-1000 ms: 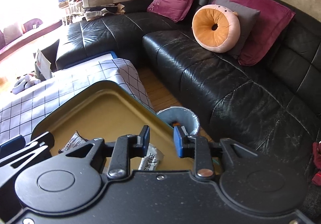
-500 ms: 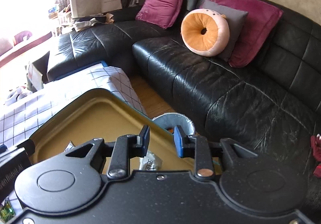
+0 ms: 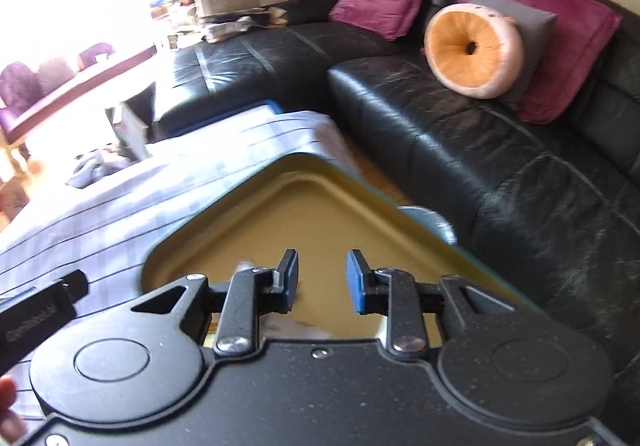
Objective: Organize snacks
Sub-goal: 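Move both open grippers back over the snacks on the bedspread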
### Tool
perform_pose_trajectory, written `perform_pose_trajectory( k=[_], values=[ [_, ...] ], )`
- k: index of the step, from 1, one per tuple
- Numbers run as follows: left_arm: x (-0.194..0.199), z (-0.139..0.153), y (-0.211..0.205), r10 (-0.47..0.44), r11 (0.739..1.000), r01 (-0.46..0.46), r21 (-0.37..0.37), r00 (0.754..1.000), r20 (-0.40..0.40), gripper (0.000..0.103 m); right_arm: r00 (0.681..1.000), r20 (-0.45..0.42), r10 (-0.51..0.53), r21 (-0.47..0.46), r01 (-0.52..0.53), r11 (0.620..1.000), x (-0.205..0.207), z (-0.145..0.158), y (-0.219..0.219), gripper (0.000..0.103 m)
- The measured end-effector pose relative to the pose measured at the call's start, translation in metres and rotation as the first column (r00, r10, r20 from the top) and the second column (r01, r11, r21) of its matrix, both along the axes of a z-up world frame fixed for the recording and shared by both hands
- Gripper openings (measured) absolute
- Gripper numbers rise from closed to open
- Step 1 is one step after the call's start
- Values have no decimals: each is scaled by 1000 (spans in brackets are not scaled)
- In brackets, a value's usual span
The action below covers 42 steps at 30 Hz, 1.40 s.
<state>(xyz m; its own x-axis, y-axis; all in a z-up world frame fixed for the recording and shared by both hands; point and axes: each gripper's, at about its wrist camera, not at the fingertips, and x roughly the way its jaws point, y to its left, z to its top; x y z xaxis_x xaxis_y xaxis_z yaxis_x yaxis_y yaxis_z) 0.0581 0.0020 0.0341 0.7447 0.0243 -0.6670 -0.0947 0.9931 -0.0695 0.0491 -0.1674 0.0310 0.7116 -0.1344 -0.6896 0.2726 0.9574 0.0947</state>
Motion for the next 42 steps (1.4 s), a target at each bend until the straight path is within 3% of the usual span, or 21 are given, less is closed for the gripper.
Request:
perform_pose_trajectory(
  k=[4, 5, 11, 13, 16, 18, 25, 35, 42],
  values=[
    [0, -1, 34, 57, 998, -57, 5, 998, -7, 50, 998, -12, 61, 51, -60, 997, 4, -2, 17, 36],
    [0, -1, 42, 71, 997, -71, 9, 997, -10, 51, 997, -13, 78, 57, -77, 995, 6, -2, 22, 32],
    [0, -8, 94, 149, 989, -149, -3, 988, -46, 51, 991, 26, 134, -58, -132, 990, 2, -1, 68, 29],
    [0, -10, 110, 177, 984, -177, -2, 983, -58, 51, 984, -8, 179, -2, -180, 984, 7, -3, 74, 29],
    [0, -16, 131, 219, 976, -220, -4, 972, -88, 51, 960, -80, 268, 172, -252, 952, 15, -11, 80, 30],
    [0, -20, 143, 229, 973, -231, -9, 967, -108, 50, 949, -106, 296, 224, -267, 937, 18, -15, 87, 30],
    [-7, -25, 179, 281, 955, -290, -56, 950, -137, 50, 929, -93, 358, 256, -325, 911, 20, -22, 116, 29],
    [-13, -27, 209, 315, 944, -324, -53, 939, -140, 50, 912, -62, 405, 181, -389, 903, 21, -26, 152, 22],
    [-14, -30, 218, 314, 943, -327, -64, 937, -154, 49, 869, -134, 477, 297, -424, 856, 29, -30, 154, 29]
  ],
)
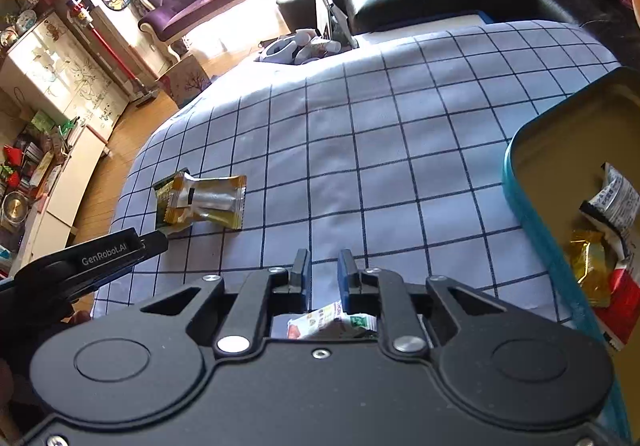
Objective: Organize snacks
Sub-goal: 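Move both open grippers back over the snacks on the bedspread, then grasp the white bar with red print using the right gripper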
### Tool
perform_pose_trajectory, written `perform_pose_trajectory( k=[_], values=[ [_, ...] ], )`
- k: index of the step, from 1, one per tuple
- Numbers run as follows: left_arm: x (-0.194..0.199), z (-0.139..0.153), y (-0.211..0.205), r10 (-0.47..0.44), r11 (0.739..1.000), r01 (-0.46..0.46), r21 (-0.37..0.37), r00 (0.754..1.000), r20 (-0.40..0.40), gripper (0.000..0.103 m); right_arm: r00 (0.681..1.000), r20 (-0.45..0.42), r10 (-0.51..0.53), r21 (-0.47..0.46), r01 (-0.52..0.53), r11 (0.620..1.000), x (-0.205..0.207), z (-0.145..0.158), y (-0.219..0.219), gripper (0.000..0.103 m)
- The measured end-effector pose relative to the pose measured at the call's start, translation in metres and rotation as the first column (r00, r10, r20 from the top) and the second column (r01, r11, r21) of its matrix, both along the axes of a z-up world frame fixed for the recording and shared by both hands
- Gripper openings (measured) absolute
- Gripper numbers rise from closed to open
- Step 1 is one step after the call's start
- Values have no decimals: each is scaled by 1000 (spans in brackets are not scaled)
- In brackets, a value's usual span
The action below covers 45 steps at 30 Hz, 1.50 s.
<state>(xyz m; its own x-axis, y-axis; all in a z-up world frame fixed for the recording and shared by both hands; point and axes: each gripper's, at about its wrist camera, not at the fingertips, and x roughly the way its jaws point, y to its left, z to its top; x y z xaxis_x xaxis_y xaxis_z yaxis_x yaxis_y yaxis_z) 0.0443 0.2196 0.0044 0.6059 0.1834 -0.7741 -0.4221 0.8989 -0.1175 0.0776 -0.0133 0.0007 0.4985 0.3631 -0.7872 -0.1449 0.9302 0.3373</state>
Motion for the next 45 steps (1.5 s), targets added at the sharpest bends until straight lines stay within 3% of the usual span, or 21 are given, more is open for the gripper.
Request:
perform_pose_trajectory(
  k=[4, 12, 16, 20, 25, 31, 36, 45],
  values=[
    [-1, 0, 3, 8, 1000, -8, -8, 1000, 1, 49, 995, -56, 82, 24, -81, 996, -1, 1, -3, 29],
    [-1, 0, 1, 12, 1000, -12, 26, 1000, 4, 49, 965, -118, 233, -37, -239, 970, -7, -7, 7, 29],
    [-1, 1, -3, -3, 1000, 3, 28, 1000, 8, 50, 974, -127, 186, -38, -192, 981, -1, -15, 8, 29],
    [0, 0, -7, -13, 999, 13, 35, 1000, 5, 50, 993, -68, 92, -89, -98, 991, 2, -16, 9, 29],
    [0, -1, -6, -11, 1000, 11, 27, 1000, 1, 50, 998, -40, 48, -62, -50, 997, 6, -19, 14, 30],
    [-2, -3, -3, -8, 999, 8, 41, 1000, 1, 50, 999, -27, 27, -71, -29, 997, 7, -20, 21, 38],
    [-3, -3, 3, 4, 999, -4, 42, 1000, 3, 50, 1000, 3, 21, -139, -20, 990, 3, -22, 32, 41],
    [-6, -4, 20, 43, 999, -44, 9, 999, 7, 50, 998, 62, -12, -212, 25, 977, -4, -26, 46, 40]
  ],
)
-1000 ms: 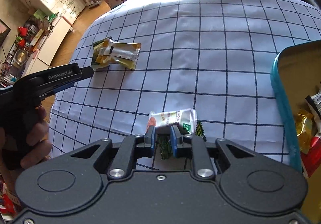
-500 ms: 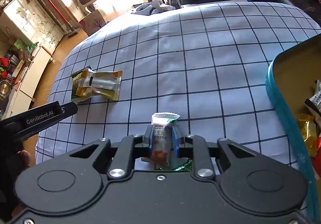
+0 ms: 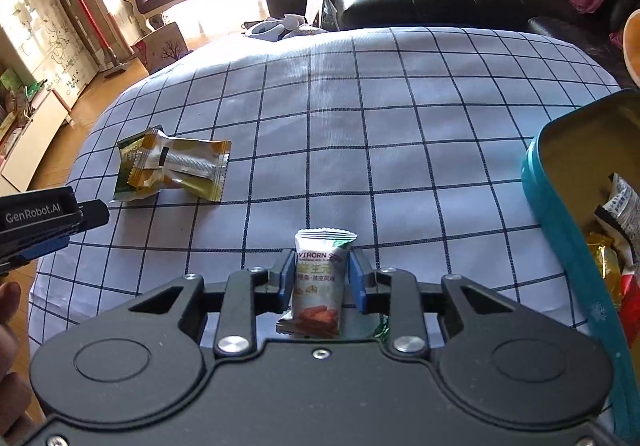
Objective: Organize snacks
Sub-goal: 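Grasp the white bar with red print using the right gripper, then lower the left gripper onto the green-and-gold packet and close on it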
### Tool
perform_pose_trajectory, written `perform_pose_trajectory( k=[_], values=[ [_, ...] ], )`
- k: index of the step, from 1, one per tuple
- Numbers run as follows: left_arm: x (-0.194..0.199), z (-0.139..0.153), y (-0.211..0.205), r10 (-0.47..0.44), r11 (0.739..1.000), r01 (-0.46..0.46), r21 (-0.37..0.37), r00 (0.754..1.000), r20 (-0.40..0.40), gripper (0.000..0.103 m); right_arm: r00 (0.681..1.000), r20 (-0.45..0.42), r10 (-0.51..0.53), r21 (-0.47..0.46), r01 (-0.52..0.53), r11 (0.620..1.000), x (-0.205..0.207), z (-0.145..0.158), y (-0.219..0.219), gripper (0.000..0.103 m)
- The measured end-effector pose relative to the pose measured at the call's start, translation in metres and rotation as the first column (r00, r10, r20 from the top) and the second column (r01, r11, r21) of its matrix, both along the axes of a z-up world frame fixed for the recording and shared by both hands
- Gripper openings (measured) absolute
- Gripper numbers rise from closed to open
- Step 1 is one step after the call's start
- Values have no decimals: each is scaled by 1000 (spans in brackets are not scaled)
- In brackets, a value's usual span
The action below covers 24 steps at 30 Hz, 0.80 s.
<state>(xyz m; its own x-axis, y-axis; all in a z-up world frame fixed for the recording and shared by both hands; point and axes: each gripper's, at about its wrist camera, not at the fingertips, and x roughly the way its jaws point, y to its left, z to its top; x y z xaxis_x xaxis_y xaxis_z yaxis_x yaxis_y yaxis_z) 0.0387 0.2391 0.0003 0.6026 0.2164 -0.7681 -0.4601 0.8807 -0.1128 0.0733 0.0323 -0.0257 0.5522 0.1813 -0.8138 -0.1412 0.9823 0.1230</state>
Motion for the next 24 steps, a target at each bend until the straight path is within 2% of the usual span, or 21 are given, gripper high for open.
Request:
perform_pose_trajectory(
  k=[4, 10, 14, 18, 24],
  values=[
    [1, 0, -1, -4, 1000, 4, -14, 1000, 0, 50, 1000, -10, 7, -3, -7, 1000, 3, 0, -1, 39],
    [2, 1, -8, -15, 1000, 15, 3, 1000, 21, 49, 1000, -28, -9, 50, 10, 999, 5, 6, -14, 28],
    [6, 2, -7, -9, 999, 11, -37, 999, 39, 49, 999, -27, -34, 101, 37, 994, 6, 11, -28, 28],
    [18, 8, -10, -8, 999, 10, -34, 998, 58, 49, 999, -13, -44, 118, 45, 992, 5, 14, -36, 28],
    [49, 14, -13, -18, 999, 19, -38, 999, 27, 49, 999, 1, -44, 134, 43, 990, 2, 15, -42, 28]
  ],
)
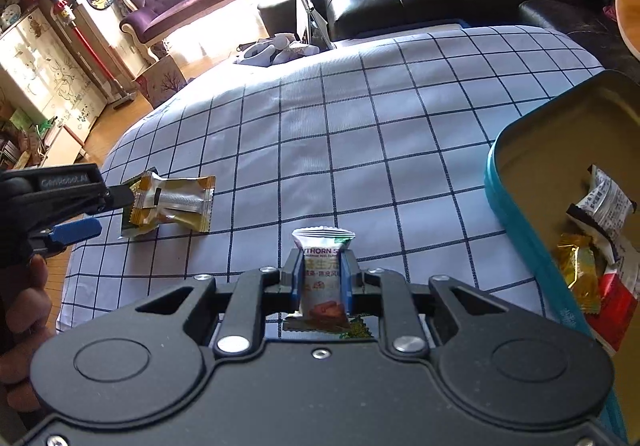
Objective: Organize snacks
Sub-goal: 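Lower the left gripper onto the green-and-gold packet and close on it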
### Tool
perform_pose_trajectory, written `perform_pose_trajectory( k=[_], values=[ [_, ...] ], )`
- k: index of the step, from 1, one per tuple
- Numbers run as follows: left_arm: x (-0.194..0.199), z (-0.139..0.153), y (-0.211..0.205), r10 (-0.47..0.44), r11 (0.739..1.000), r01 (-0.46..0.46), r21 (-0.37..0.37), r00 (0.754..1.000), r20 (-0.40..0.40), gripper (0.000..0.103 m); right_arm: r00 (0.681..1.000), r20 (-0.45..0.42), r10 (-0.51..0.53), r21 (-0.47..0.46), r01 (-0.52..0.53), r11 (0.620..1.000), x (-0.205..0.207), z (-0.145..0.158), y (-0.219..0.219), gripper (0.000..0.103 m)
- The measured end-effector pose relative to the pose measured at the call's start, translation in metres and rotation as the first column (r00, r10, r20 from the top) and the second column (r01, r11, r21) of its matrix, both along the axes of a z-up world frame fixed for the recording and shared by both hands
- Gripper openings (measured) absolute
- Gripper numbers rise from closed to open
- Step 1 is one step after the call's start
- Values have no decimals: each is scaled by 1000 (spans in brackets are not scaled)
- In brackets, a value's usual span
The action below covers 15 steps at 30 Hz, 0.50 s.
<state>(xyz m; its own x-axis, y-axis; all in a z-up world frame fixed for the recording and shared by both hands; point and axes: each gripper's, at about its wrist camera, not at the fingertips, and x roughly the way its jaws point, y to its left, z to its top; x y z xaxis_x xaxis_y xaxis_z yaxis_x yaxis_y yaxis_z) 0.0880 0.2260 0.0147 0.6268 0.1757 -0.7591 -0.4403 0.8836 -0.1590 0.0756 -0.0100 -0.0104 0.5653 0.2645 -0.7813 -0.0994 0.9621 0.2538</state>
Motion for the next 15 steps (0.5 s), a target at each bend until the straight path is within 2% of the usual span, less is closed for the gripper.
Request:
perform_pose_trajectory(
  k=[9, 15],
  values=[
    [60, 2, -10, -77, 994, 84, 67, 992, -97, 50, 1000, 27, -1, 14, 0, 1000, -1, 4, -11, 28],
    [71, -12, -21, -86, 986, 107, 130, 984, -159, 50, 1000, 18, -13, 16, 12, 1000, 2, 3, -20, 28]
  ],
)
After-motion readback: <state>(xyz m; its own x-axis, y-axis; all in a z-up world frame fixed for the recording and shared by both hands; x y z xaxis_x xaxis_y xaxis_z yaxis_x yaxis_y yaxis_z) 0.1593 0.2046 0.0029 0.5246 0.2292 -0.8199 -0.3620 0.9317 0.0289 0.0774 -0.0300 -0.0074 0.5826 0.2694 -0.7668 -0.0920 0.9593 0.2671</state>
